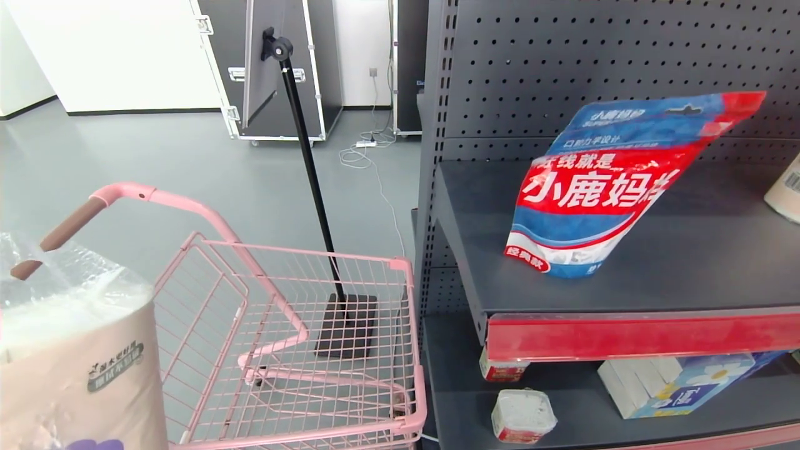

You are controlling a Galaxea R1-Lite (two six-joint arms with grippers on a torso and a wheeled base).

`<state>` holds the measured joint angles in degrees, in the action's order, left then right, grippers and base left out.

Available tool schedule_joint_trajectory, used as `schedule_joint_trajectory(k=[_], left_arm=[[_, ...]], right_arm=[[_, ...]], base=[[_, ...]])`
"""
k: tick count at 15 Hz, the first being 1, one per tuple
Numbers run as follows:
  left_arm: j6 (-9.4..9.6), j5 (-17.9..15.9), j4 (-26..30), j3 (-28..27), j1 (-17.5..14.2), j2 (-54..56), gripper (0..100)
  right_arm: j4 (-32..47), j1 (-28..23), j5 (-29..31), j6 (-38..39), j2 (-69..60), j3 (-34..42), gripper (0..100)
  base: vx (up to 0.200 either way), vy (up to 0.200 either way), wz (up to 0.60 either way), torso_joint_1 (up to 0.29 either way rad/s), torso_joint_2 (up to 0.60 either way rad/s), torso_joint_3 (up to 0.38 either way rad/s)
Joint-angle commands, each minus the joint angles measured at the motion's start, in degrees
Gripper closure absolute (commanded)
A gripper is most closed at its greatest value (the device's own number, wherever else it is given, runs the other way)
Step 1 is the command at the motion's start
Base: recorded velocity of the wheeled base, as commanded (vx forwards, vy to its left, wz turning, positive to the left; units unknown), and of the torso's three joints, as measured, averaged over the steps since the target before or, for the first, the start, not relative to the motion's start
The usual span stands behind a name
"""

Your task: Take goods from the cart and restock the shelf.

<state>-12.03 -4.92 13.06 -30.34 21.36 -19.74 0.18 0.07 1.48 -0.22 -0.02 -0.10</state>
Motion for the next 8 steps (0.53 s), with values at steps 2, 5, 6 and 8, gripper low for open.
schedule_joint_trajectory(k=[2,5,6,8], left_arm=[[-0.01,0.27,-0.22,0.28,0.00,0.22,100],[-0.10,0.35,-0.22,0.28,0.00,0.14,100],[-0.01,0.35,-0.31,0.28,0.00,0.05,100],[-0.01,0.27,-0.40,0.11,0.00,-0.39,100]], right_arm=[[-0.01,0.01,0.02,-0.04,0.02,0.01,0],[-0.01,0.01,0.02,-0.04,0.02,0.01,0],[-0.01,0.01,0.02,-0.04,0.02,0.01,0],[-0.01,0.01,0.02,-0.04,0.02,0.01,0]], base=[[0.000,0.000,0.00,0.183,-0.54,-0.359],[0.000,0.000,0.00,0.193,-0.57,-0.370],[0.000,0.000,0.00,0.237,-0.61,-0.383],[0.000,0.000,0.00,0.237,-0.60,-0.369]])
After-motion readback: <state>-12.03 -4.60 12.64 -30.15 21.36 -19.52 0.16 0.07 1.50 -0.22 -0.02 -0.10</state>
